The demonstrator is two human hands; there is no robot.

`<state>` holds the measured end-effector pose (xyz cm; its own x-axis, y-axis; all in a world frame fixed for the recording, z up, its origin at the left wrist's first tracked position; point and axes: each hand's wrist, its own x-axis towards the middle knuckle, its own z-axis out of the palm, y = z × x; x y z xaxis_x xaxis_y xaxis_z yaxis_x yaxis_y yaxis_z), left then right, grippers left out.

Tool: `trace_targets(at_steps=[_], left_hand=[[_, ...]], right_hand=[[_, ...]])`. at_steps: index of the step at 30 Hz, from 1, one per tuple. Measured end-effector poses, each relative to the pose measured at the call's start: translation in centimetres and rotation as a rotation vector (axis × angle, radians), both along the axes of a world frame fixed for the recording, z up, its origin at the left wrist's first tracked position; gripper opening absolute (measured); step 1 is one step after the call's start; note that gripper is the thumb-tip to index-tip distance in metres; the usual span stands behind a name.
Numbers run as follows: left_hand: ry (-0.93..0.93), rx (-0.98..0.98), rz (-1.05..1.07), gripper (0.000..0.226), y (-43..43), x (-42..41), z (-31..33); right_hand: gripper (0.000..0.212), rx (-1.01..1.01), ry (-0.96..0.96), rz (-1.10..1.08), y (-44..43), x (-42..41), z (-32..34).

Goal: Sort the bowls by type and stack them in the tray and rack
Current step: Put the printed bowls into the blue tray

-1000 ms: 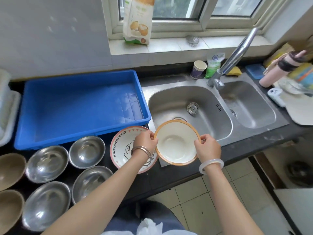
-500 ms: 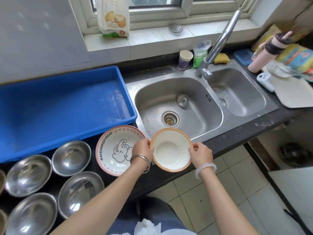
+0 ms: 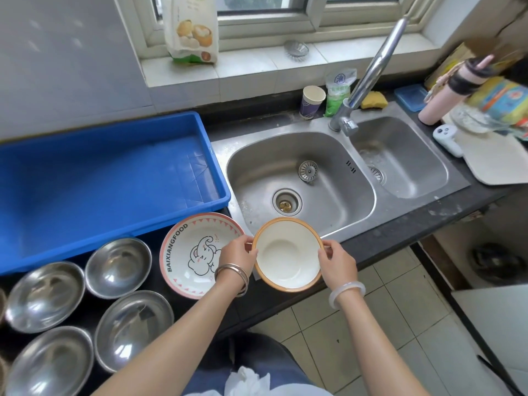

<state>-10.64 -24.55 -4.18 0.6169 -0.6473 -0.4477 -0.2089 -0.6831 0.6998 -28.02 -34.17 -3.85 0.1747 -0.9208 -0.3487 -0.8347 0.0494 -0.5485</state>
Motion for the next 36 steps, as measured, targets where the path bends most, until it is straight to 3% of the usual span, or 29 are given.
trace_targets(at_steps=[5,10,15,18,27,36], left_hand=[[-0.003,-0.016,0.107,0.029,1.7,1.7,0.5],[-0.085,-0.009,0.273,0.029,5.2,5.0,1.2],[-0.182,0.104,0.374,0.037,8.5,6.9,1.2],[-0.140,0.122,0.404,0.038,9.4,7.1,0.9],[0.021,0.108,0.546,0.034,9.3,6.8,-1.0],[0.067,0.017,0.670,0.029,10.8,7.8,-0.2]], right_hand=[[0.029,-0.187,-0.018,0.117,-0.7,1.9,1.8],[0.028,-0.153,-0.088,0.409,-0.4,8.1,2.2],[0.036,-0.068,0.066,0.709,0.7,14.3,0.5],[0.037,0.005,0.220,0.806,0.5,16.4,-0.6],[0.025,-0.008,0.383,0.975,-0.3,18.9,-1.7],[0.023,0.008,0.248,0.966,-0.6,19.0,0.9]])
